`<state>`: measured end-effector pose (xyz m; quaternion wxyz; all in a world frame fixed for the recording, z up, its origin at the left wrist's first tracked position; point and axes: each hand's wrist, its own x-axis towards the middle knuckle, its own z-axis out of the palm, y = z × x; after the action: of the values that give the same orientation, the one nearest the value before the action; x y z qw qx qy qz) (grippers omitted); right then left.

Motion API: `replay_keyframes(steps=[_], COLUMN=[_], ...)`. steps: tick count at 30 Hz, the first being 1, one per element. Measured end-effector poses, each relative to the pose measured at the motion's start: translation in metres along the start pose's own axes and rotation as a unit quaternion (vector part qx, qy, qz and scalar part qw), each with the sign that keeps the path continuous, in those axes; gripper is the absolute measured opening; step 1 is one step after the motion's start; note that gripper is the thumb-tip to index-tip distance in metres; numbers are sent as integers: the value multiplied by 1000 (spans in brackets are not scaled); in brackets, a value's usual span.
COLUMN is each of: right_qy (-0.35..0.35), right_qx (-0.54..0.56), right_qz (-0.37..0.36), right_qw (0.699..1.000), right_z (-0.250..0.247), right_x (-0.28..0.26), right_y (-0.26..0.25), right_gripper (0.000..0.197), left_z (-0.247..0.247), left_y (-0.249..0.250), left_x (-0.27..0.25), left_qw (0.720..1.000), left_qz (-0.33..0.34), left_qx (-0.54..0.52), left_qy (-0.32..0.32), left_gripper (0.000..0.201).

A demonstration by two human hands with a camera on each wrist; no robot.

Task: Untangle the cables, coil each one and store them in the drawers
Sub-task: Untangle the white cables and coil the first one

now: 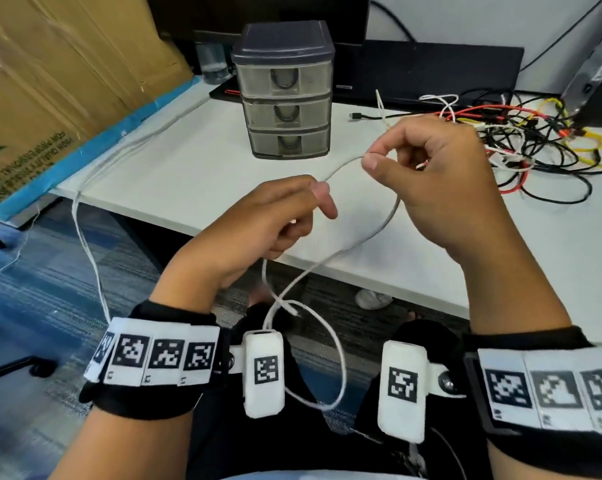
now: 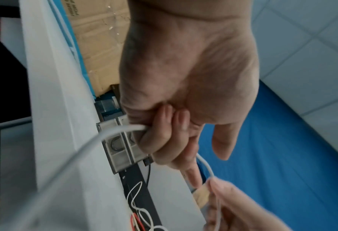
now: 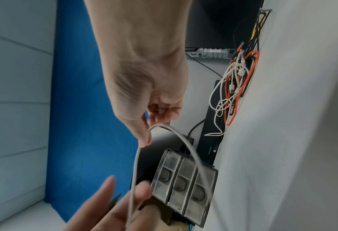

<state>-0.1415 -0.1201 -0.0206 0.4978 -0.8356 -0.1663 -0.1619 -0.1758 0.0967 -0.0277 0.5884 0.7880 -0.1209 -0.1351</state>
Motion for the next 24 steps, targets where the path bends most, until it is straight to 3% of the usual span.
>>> replay_keyframes(steps=[4,8,11,15,18,24], right_qy=[-37,-67,-101,-163,-166,-264], right_qx=[65,82,101,106,123,47], right_qz=[33,24,41,46,40,49], right_qw=[997,994,989,980,978,962], right_z=[-1,6,14,25,30,34], right_x=[9,13,9,-4,-12,-21], right_y=[5,11,14,11,9,1], right_gripper=[6,5,9,19,21,24], left_z=[-20,-31,-32,-24,-17,-9], left_y=[1,0,3,12,12,8], left_x=[1,3,7,16,22,31], left_qw=[999,988,974,955,938,931], left_qz=[10,70,103,129,128,114], left_qx=[-43,-115,-196,-267,-323,-327], left_qy=[26,75,50,6,9,113], left_gripper=[43,39,36,48,55,46])
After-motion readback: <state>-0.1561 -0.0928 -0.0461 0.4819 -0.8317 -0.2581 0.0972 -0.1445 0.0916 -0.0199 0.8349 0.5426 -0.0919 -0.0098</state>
